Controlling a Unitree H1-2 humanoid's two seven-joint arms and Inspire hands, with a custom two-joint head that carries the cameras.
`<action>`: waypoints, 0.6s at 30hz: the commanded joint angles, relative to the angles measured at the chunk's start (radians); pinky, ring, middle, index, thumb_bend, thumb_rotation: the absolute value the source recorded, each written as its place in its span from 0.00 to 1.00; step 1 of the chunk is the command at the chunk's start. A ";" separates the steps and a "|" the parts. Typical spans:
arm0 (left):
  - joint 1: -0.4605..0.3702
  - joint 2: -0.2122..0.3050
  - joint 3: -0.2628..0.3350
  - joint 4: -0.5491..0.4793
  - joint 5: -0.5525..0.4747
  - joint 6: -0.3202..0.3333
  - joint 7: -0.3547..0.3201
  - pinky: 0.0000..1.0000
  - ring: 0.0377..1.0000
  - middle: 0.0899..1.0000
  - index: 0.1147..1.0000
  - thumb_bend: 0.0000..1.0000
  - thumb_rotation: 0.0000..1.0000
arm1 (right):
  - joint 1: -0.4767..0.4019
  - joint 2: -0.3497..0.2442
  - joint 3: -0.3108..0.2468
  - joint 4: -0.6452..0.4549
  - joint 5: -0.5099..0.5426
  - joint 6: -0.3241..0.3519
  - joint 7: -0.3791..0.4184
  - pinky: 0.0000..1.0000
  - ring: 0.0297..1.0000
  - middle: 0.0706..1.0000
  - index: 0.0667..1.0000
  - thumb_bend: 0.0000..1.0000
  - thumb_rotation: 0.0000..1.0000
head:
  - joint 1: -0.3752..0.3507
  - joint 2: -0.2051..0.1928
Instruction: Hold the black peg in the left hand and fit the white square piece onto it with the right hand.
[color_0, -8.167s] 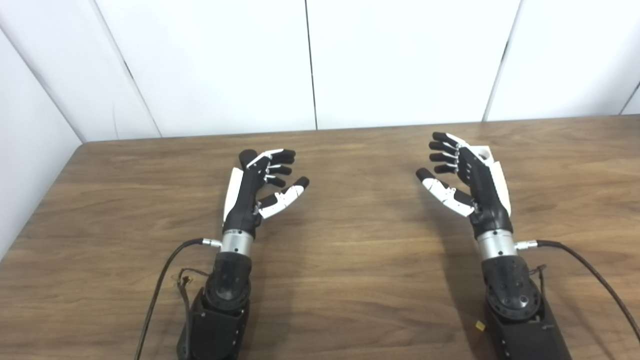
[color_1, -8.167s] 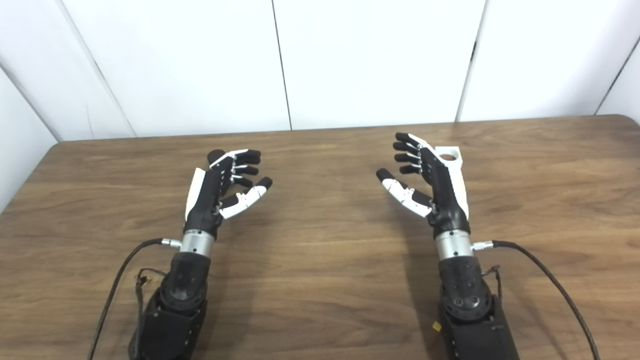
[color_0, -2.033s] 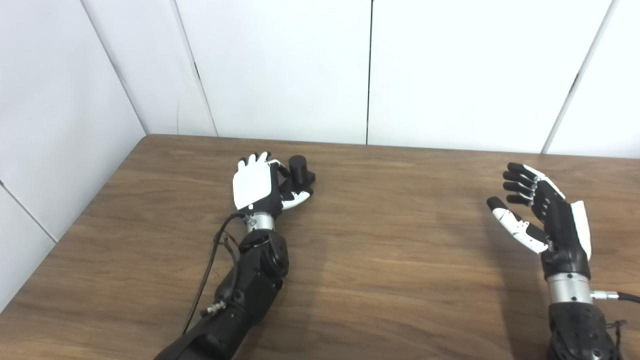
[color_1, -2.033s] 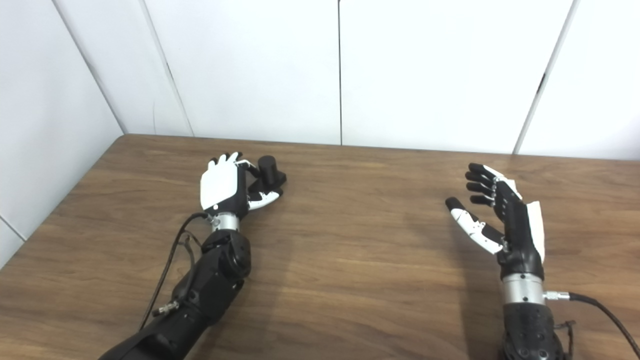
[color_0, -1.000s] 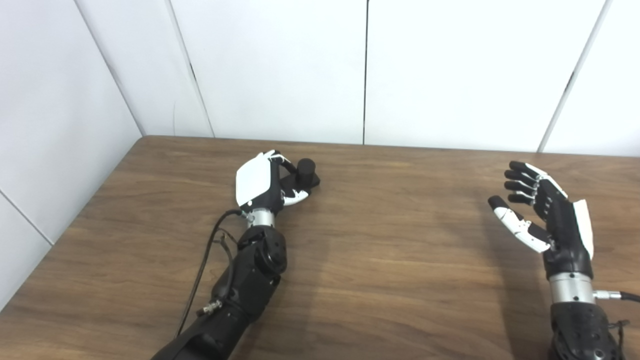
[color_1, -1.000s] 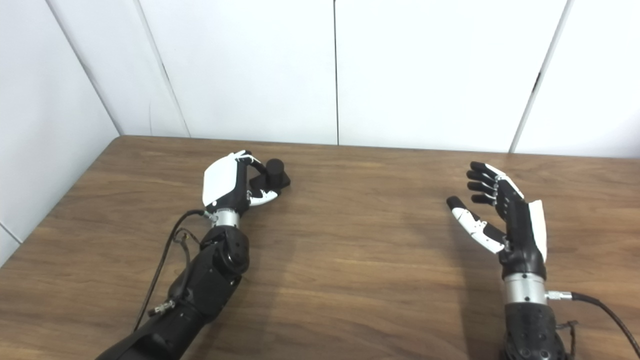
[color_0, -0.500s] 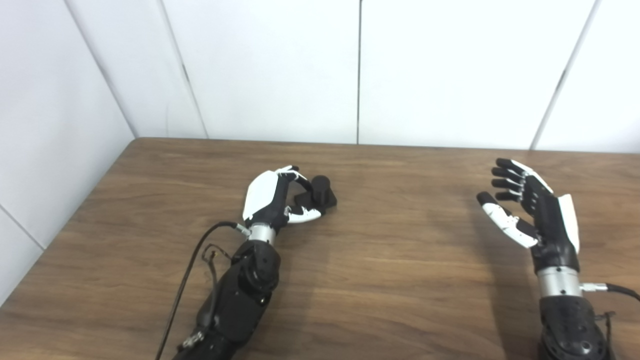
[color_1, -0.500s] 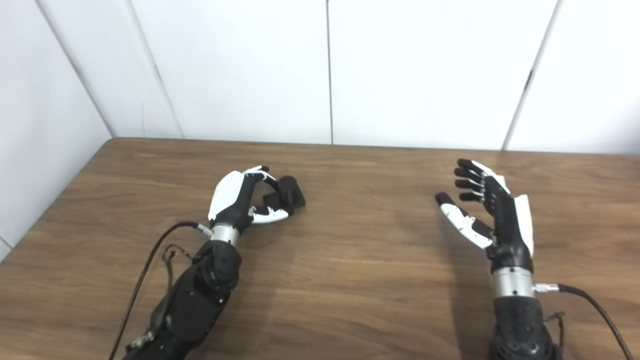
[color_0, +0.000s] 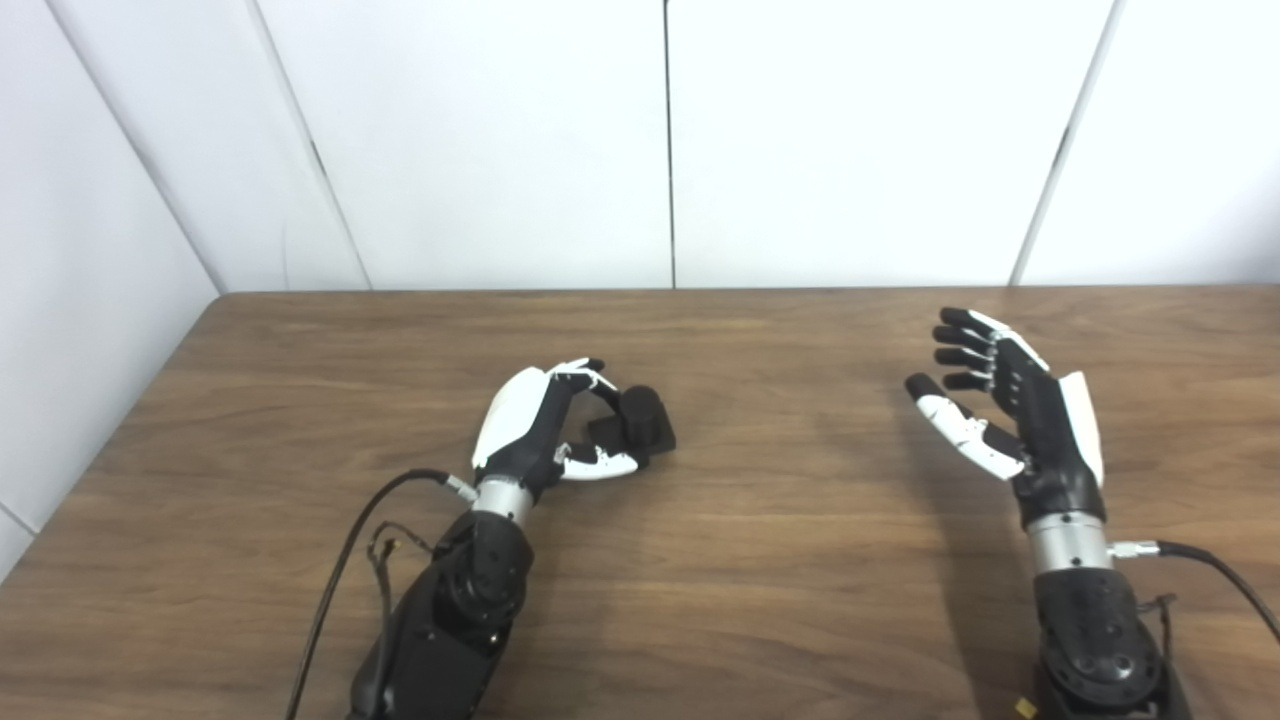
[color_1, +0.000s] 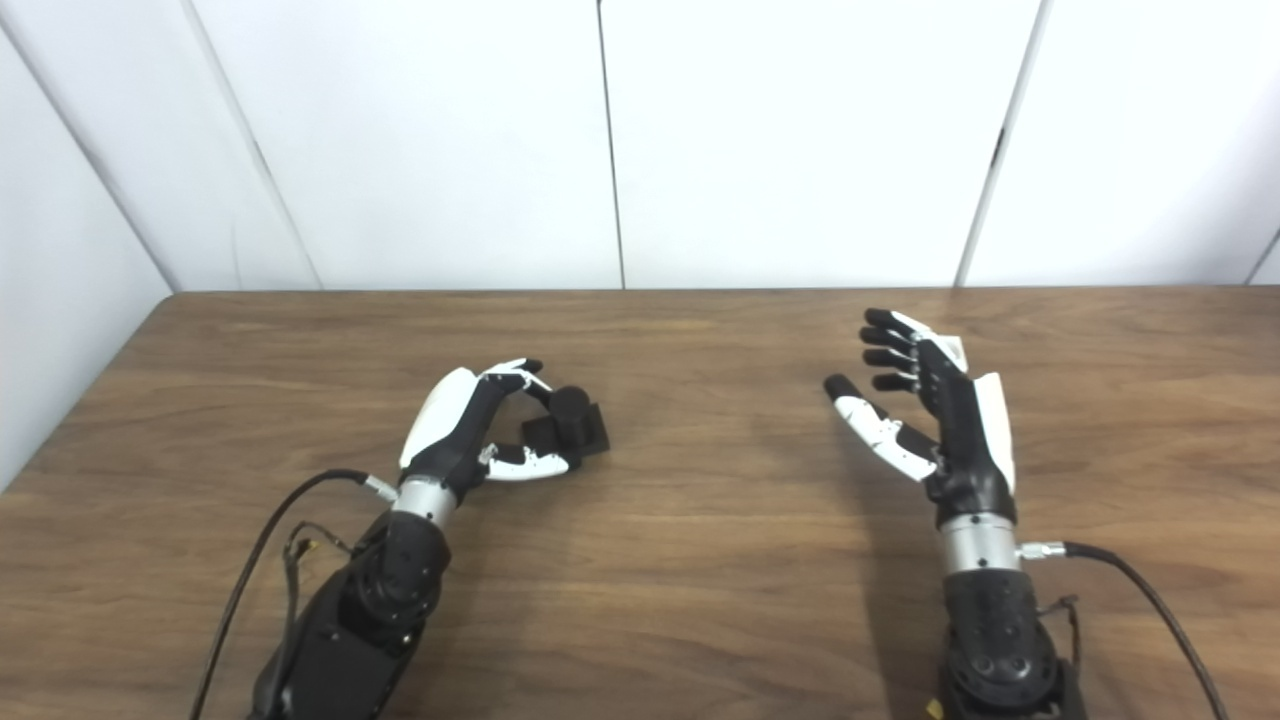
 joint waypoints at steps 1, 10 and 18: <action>-0.005 -0.005 -0.012 -0.047 -0.006 -0.018 -0.026 0.82 0.92 0.87 0.42 0.51 0.10 | -0.038 0.005 0.003 -0.040 -0.007 -0.020 -0.016 0.64 0.71 0.74 0.77 0.54 0.40 | -0.001 0.001; 0.028 -0.029 -0.047 -0.099 0.006 -0.018 -0.071 0.81 0.92 0.87 0.42 0.51 0.10 | -0.039 0.009 0.003 -0.043 -0.010 -0.016 -0.018 0.64 0.72 0.75 0.77 0.53 0.38 | -0.015 0.002; 0.062 -0.035 -0.080 -0.147 0.000 -0.029 -0.111 0.83 0.93 0.88 0.42 0.51 0.10 | -0.039 0.005 0.001 -0.051 -0.014 -0.003 -0.016 0.64 0.72 0.75 0.77 0.53 0.39 | -0.013 0.006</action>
